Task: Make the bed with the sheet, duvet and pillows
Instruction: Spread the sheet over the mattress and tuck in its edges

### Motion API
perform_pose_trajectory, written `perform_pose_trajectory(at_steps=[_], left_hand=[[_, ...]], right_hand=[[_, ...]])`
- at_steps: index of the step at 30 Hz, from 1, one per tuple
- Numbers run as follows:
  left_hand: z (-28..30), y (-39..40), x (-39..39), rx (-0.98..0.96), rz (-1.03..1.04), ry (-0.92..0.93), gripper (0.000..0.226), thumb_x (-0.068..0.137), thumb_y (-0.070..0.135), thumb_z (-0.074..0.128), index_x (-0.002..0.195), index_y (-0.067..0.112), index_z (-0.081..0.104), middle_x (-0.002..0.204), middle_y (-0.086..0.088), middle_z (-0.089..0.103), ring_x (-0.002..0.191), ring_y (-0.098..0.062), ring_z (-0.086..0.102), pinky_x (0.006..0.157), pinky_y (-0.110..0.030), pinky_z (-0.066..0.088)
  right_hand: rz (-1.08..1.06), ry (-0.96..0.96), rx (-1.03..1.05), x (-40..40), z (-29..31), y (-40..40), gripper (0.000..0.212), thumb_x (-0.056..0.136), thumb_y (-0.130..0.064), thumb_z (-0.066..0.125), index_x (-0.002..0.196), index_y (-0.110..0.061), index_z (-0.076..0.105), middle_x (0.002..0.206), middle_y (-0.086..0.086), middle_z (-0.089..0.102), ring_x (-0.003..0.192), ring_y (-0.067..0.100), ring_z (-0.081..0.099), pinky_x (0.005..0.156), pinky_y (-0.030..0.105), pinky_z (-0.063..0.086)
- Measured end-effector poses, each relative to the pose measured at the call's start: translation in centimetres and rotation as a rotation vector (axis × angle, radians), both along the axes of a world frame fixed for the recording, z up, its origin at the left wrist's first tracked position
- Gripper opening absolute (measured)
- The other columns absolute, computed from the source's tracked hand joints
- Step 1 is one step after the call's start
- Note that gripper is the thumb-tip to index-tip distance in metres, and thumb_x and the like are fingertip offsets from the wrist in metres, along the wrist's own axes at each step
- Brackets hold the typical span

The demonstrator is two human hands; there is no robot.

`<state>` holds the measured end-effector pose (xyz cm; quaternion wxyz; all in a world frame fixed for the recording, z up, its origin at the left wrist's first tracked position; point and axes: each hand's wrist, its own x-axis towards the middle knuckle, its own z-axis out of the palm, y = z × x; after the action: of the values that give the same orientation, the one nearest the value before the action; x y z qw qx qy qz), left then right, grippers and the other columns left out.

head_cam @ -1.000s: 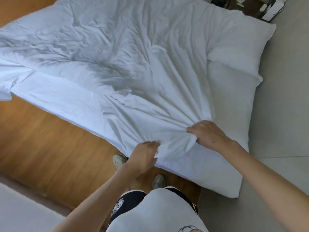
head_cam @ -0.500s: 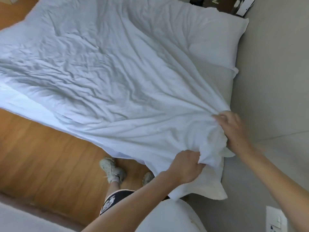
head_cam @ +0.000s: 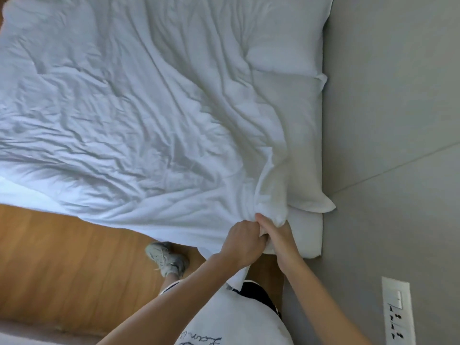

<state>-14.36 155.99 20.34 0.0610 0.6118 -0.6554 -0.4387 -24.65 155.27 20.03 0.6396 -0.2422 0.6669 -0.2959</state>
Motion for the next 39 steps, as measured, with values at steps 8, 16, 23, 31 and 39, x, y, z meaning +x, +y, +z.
perform_pose_trajectory(at_steps=[8, 16, 23, 31, 39], left_hand=[[3.9, 4.4, -4.9, -0.011, -0.076, 0.154, 0.021, 0.088, 0.013, 0.045, 0.067, 0.017, 0.046, 0.07, -0.006, 0.063, 0.059, -0.016, 0.051, 0.059, -0.028, 0.042], [-5.0, 4.3, -7.2, 0.077, -0.422, -0.178, 0.045, 0.099, 0.036, 0.044, 0.136, 0.012, 0.037, 0.136, -0.015, 0.044, 0.123, -0.032, 0.044, 0.098, -0.04, 0.038], [-9.0, 4.5, 2.3, 0.066, -0.417, -0.474, 0.063, 0.097, 0.043, 0.04, 0.148, 0.015, 0.017, 0.154, -0.018, 0.013, 0.143, -0.036, 0.009, 0.117, -0.046, 0.013], [-9.1, 5.6, 15.2, 0.241, -0.138, -0.525, 0.056, 0.098, 0.044, 0.039, 0.144, 0.015, 0.029, 0.147, -0.012, 0.031, 0.139, -0.029, 0.022, 0.113, -0.039, 0.02], [-9.4, 9.3, 32.4, 0.304, 0.26, -0.447, 0.041, 0.097, 0.034, 0.045, 0.135, 0.018, 0.045, 0.142, -0.002, 0.044, 0.134, -0.022, 0.035, 0.106, -0.034, 0.031]], right_hand=[[-0.066, 0.273, -0.199, -4.9, 5.2, 4.7, 0.024, 0.086, -0.001, 0.063, 0.067, -0.016, 0.06, 0.064, 0.002, 0.063, 0.057, 0.006, 0.06, 0.053, 0.019, 0.047], [0.088, 0.646, 0.013, -10.1, -4.7, 4.1, 0.024, 0.087, -0.022, 0.067, 0.106, -0.01, 0.061, 0.098, 0.012, 0.068, 0.095, 0.032, 0.064, 0.076, 0.037, 0.052], [0.599, 0.987, 0.09, -8.4, -11.7, 2.7, 0.076, 0.091, -0.042, 0.053, 0.152, -0.018, 0.014, 0.149, 0.018, 0.032, 0.136, 0.035, 0.032, 0.111, 0.047, 0.031], [0.981, 1.063, -0.095, 2.1, -12.3, 1.0, 0.067, 0.096, -0.036, 0.047, 0.151, -0.016, 0.017, 0.153, 0.018, 0.027, 0.141, 0.032, 0.025, 0.116, 0.039, 0.023], [1.254, 0.977, -0.189, 17.6, -11.6, -1.0, 0.057, 0.096, -0.031, 0.047, 0.147, -0.012, 0.03, 0.148, 0.011, 0.037, 0.137, 0.026, 0.03, 0.109, 0.033, 0.03]])
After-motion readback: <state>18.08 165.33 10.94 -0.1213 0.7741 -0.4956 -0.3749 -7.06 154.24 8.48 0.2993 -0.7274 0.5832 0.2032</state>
